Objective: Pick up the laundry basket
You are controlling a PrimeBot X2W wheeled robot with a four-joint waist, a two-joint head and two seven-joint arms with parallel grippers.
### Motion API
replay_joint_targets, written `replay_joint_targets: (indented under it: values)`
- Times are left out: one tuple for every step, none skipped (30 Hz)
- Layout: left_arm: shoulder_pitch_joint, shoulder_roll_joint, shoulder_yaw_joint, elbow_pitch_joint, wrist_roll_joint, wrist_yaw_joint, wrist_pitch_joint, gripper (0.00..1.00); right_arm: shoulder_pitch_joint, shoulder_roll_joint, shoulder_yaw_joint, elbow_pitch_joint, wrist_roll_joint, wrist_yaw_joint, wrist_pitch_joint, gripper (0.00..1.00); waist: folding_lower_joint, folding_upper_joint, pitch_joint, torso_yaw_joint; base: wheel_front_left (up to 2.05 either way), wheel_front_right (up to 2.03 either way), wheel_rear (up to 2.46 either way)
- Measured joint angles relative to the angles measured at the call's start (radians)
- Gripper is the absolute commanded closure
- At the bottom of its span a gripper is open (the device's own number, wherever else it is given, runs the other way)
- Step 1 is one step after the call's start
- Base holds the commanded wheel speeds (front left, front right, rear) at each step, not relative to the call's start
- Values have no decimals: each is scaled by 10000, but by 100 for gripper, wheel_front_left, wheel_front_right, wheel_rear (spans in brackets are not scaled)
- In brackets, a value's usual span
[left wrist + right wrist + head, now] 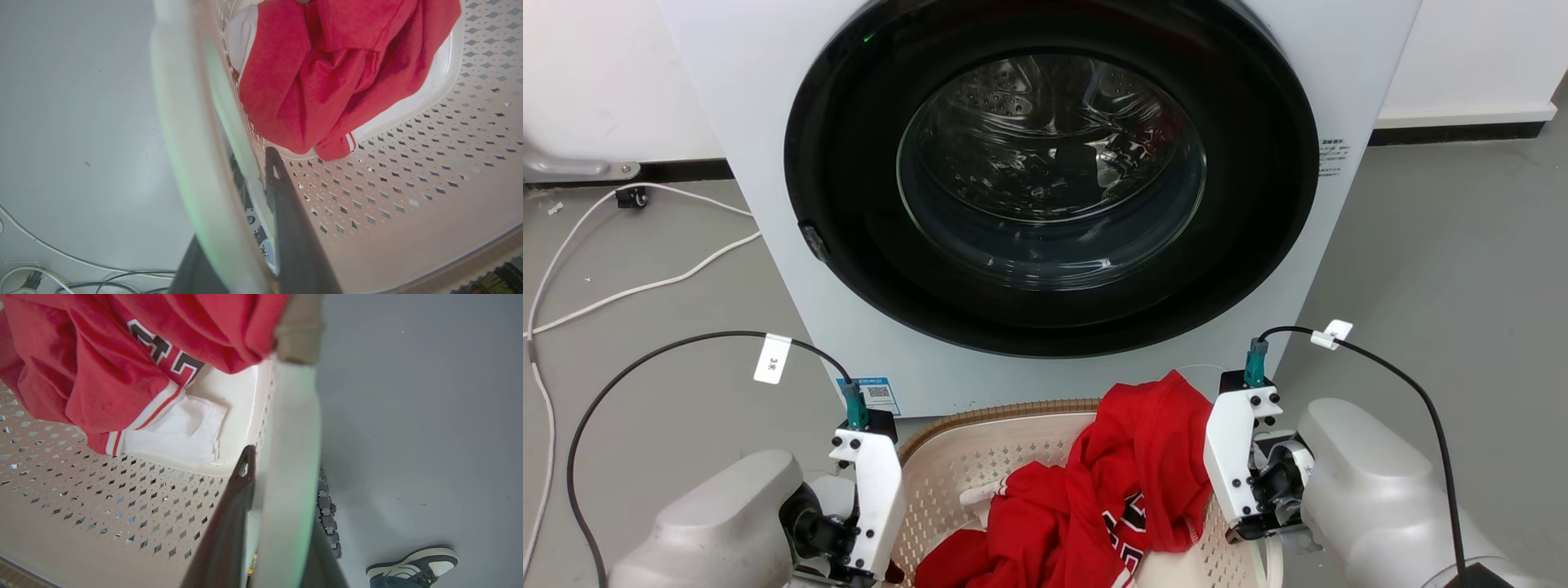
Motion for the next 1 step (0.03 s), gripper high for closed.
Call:
replay_joint_targets:
  values:
    - [2, 0, -2, 0, 0, 0, 0, 100, 0, 0, 15, 6, 33, 0, -6, 100, 0, 0, -4, 2, 0, 0, 0]
